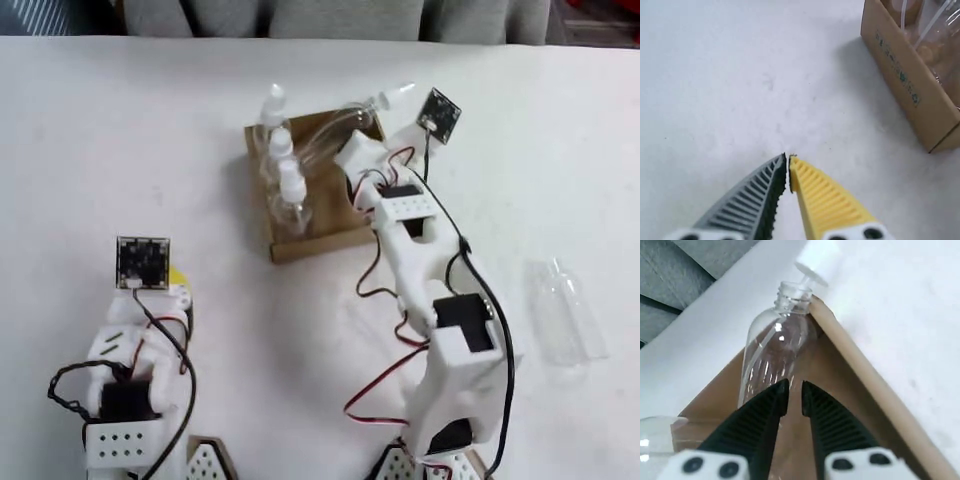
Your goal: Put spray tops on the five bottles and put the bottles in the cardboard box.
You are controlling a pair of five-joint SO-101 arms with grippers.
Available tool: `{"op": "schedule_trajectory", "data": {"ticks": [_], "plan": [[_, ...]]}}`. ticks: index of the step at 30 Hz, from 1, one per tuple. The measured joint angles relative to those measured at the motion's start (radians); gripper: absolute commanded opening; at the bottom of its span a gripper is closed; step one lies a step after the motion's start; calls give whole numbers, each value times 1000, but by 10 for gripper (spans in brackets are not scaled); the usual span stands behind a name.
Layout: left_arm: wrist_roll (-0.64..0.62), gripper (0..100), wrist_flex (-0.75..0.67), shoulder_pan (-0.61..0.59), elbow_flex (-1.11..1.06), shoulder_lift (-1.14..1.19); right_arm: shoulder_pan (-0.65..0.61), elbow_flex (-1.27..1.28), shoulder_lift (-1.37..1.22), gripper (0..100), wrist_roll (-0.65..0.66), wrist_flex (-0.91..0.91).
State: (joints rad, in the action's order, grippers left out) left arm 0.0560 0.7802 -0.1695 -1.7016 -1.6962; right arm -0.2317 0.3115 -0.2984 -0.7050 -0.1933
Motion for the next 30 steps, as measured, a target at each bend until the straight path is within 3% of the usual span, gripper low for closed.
{"op": "schedule_trajectory", "data": {"ticks": [5, 7, 19, 25, 30], "plan": [[0, 20, 0, -5, 0, 0, 0, 0, 72, 202, 0, -129], [0, 20, 0, -5, 0, 0, -5, 0, 80, 226, 0, -153], [0, 20, 0, -5, 0, 0, -49, 0, 66, 187, 0, -71], [0, 20, 0, -5, 0, 0, 34, 0, 209, 187, 6, -262], [0, 20, 0, -5, 0, 0, 92, 0, 358, 187, 233, -493]]}}
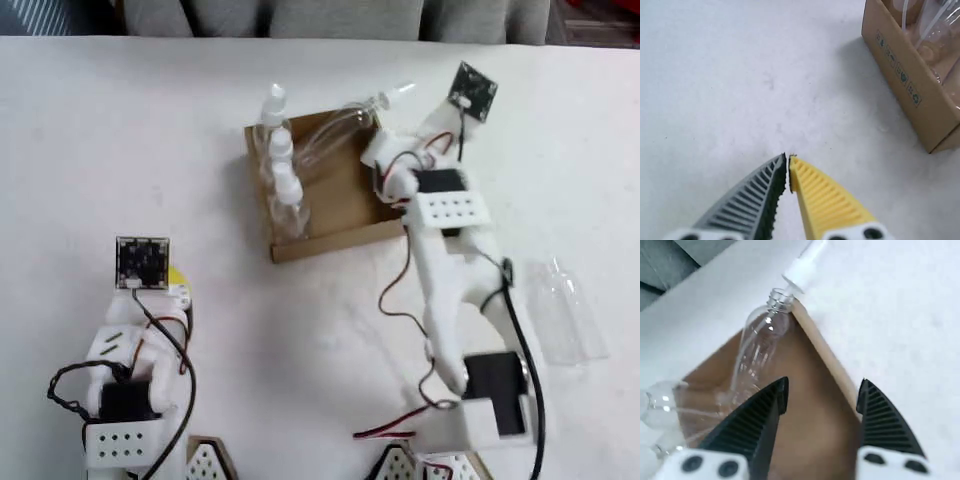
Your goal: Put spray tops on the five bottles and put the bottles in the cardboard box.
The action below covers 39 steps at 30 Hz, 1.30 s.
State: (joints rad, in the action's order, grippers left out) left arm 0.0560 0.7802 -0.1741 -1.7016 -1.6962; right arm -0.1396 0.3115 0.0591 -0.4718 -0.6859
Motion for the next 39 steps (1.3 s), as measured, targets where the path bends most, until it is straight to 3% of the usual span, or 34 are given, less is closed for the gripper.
{"op": "schedule_trajectory", "data": {"ticks": [5, 10, 21, 31, 39], "plan": [[0, 20, 0, 0, 0, 0, 60, 0, 32, 187, 253, -101], [0, 20, 0, 0, 0, 0, 57, 0, -14, 187, 361, -81], [0, 20, 0, 0, 0, 0, 11, 0, -78, 187, 463, -14], [0, 20, 0, 0, 0, 0, 5, -41, -227, 183, 473, 2], [0, 20, 0, 0, 0, 0, 8, -141, -358, 39, 474, 2]]}}
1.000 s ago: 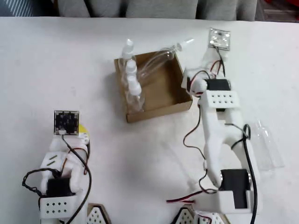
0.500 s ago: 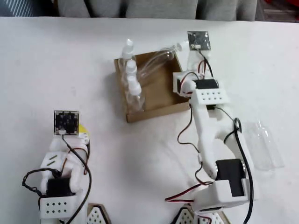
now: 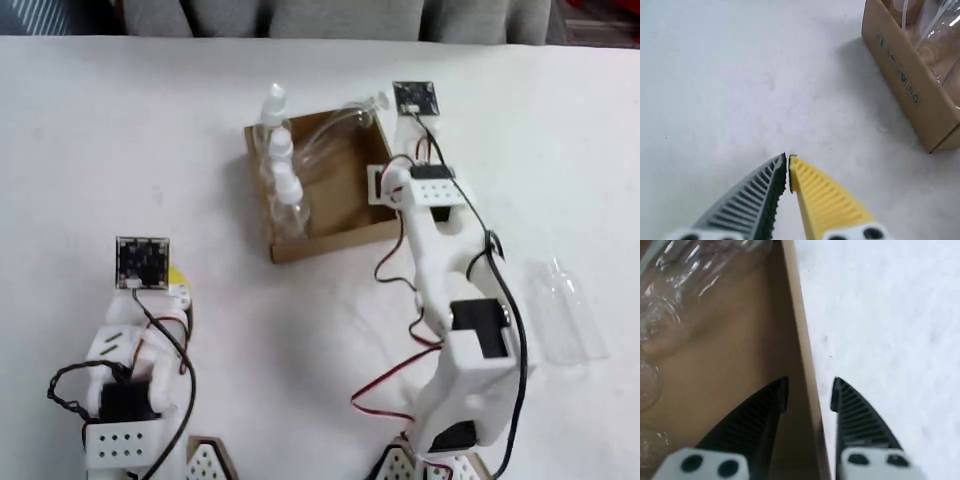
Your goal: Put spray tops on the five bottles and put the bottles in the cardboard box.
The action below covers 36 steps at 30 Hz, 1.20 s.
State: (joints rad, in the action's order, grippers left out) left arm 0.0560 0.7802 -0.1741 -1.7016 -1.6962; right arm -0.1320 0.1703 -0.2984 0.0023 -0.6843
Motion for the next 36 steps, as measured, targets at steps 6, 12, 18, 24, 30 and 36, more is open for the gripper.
{"op": "schedule_trajectory", "data": {"ticks": [6, 12, 18, 24, 30, 36], "plan": [[0, 20, 0, 0, 0, 0, 2, -29, -29, 33, 0, -3], [0, 20, 0, 0, 0, 0, 0, -38, -29, 15, 75, -81], [0, 20, 0, 0, 0, 0, 0, -38, -29, 16, 87, -94], [0, 20, 0, 0, 0, 0, 0, -23, -29, 16, 91, -94], [0, 20, 0, 0, 0, 0, -11, -23, -29, 16, 91, -166], [0, 20, 0, 0, 0, 0, -29, -23, -29, 16, 91, -221]]}}
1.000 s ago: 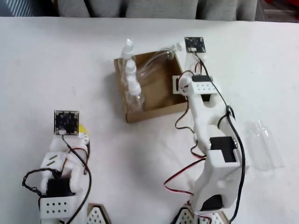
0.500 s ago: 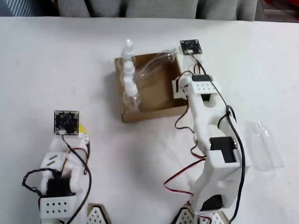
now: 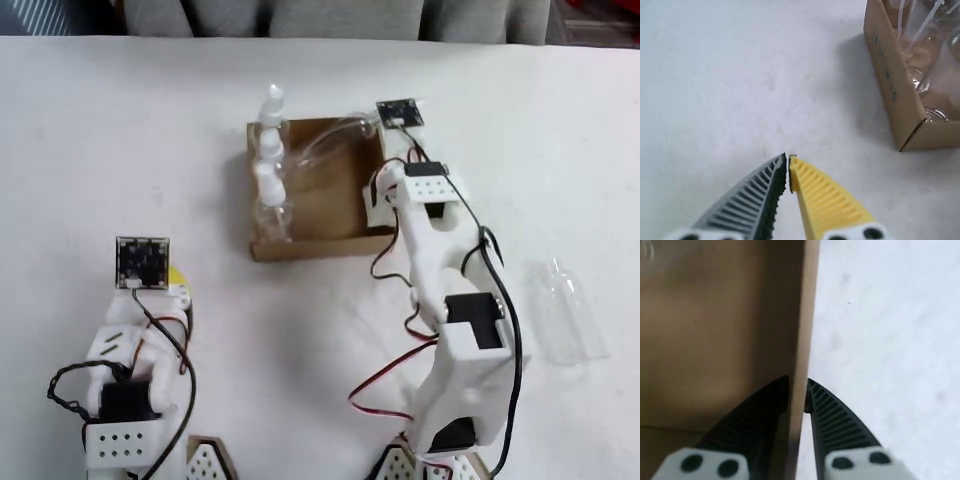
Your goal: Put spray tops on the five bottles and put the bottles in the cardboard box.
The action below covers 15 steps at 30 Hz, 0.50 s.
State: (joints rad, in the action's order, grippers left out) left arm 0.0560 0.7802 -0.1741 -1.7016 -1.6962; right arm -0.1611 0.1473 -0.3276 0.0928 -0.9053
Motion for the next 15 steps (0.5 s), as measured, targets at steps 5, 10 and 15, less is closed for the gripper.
{"op": "schedule_trajectory", "data": {"ticks": [5, 10, 15], "plan": [[0, 20, 0, 0, 0, 0, 0, 0, 0, 18, 0, -5], [0, 20, 0, 0, 0, 0, -20, 0, 0, 22, 0, -51], [0, 20, 0, 0, 0, 0, -25, 0, 0, 23, 0, -55]]}}
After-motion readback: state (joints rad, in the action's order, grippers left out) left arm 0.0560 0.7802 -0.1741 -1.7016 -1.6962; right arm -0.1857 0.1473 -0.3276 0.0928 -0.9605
